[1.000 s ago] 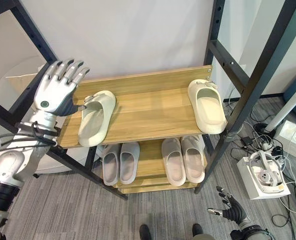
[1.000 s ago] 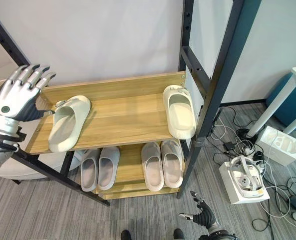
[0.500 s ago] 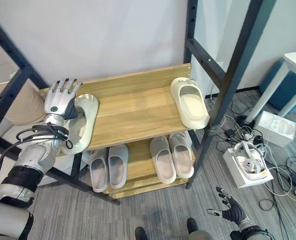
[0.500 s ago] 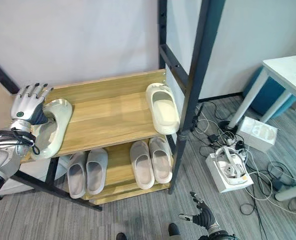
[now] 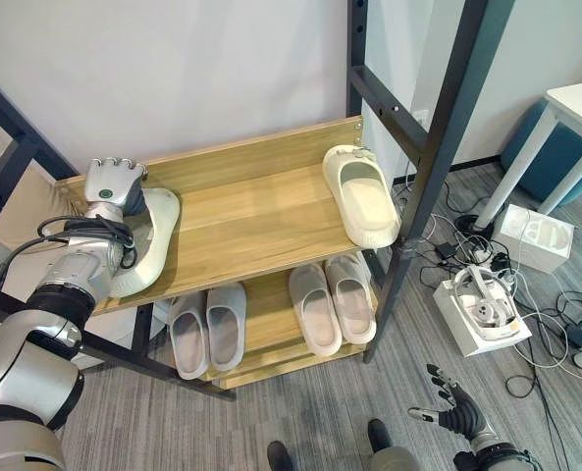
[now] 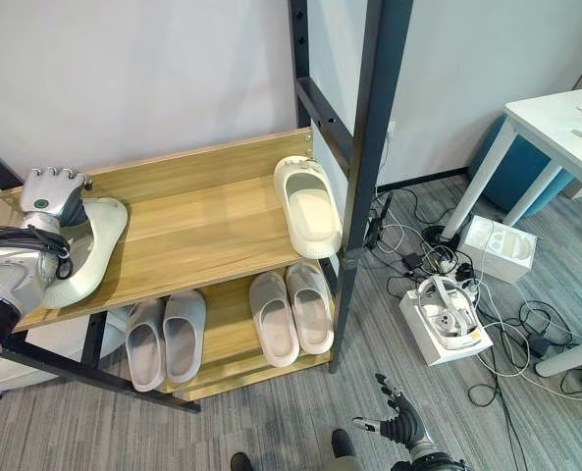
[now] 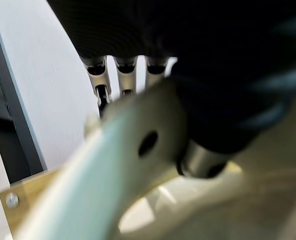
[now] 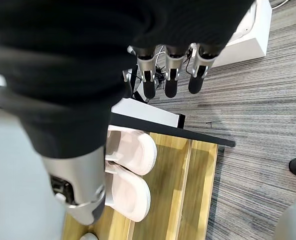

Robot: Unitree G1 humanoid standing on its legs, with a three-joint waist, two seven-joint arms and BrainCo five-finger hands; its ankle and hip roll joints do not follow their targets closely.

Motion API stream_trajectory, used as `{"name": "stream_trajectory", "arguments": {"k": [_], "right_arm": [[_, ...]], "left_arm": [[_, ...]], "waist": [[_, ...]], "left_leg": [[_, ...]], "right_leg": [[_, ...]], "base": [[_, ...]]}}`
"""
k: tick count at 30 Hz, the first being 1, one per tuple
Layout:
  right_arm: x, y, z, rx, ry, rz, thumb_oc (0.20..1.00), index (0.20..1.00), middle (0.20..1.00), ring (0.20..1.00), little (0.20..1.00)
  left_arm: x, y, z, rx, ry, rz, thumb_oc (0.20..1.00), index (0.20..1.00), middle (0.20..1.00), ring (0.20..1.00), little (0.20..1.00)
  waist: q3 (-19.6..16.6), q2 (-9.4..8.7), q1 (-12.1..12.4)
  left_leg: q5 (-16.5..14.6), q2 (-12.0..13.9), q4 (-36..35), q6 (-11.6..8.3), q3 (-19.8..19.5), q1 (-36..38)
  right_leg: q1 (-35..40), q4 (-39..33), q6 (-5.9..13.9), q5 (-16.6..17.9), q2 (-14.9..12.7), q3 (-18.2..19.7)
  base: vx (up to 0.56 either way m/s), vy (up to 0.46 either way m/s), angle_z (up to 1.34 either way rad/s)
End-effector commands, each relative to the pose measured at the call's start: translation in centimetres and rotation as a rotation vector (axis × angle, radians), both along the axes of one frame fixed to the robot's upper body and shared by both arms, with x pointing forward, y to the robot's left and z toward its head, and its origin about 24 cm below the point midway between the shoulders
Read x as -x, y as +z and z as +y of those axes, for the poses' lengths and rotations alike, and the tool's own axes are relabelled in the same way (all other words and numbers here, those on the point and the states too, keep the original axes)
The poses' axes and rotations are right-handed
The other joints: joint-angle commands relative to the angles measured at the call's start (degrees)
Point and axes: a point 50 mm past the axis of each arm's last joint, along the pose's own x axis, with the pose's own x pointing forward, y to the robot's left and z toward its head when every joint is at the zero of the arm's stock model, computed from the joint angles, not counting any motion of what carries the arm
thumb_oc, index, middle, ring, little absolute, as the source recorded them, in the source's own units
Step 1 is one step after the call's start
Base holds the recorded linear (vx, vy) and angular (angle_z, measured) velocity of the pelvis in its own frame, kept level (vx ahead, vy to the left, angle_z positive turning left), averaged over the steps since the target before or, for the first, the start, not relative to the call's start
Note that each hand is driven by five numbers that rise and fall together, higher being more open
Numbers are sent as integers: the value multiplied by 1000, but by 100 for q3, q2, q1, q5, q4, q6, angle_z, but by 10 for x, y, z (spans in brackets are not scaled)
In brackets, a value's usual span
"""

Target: Arrange the slippers neatly on the shoe rack.

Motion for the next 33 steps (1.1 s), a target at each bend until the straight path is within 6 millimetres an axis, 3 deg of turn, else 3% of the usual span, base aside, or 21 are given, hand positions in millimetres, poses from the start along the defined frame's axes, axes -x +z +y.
{"name": "stream_trajectory", "arguments": {"k": [1,8,9,11,13,20,25,33], "right_arm": [[-23,25,9,-46,32,-166,1000,1000,1000,1000,1000],[-24,23,10,-34,20,-164,1000,1000,1000,1000,1000],[-23,23,9,-31,14,-160,1000,1000,1000,1000,1000],[-23,23,8,-31,13,-159,1000,1000,1000,1000,1000],[-24,22,7,-26,6,-155,1000,1000,1000,1000,1000],[-22,25,-1,-14,-28,-157,1000,1000,1000,1000,1000],[-19,28,-8,-7,-53,-167,1000,1000,1000,1000,1000],[-18,25,-6,-20,-50,-157,1000,1000,1000,1000,1000]], "left_arm": [[-3,69,3,15,6,-241,200,200,200,200,200],[7,68,-52,21,-244,-322,200,200,200,200,200],[8,70,-66,27,-301,-343,200,200,200,200,200],[8,71,-71,31,-319,-349,200,200,200,200,200],[5,78,-93,38,-390,-375,200,200,200,200,200],[-8,87,-123,17,-453,-359,200,200,200,200,200],[-21,88,-130,-30,-428,-311,200,200,200,200,200],[-36,85,-131,-41,-367,-250,200,200,200,200,200]], "waist": [[149,-172,-63],[140,-212,52],[136,-220,56],[133,-216,53],[137,-217,12],[156,-177,-169],[171,-132,-365],[138,-141,-461]], "left_leg": [[-727,301,6,-261,-80,768],[-759,286,6,-246,-204,782],[-764,283,6,-241,-234,782],[-765,284,6,-239,-243,783],[-762,293,6,-239,-228,780],[-758,312,6,-239,-108,809],[-752,336,6,-242,48,840],[-752,357,6,-247,109,862]], "right_leg": [[8,17,388,-141,-202,-230],[137,6,352,-209,-201,-312],[152,4,347,-221,-199,-316],[155,4,346,-219,-197,-316],[152,3,350,-219,-192,-307],[79,9,363,-182,-172,-171],[-18,19,384,-147,-139,-15],[-62,30,379,-125,-121,55]], "base": [[3,-2,5],[2,-4,6],[-1,-8,11],[-1,-6,4],[0,0,0],[-7,-7,-6],[-11,-10,-20],[0,-5,-5]]}}
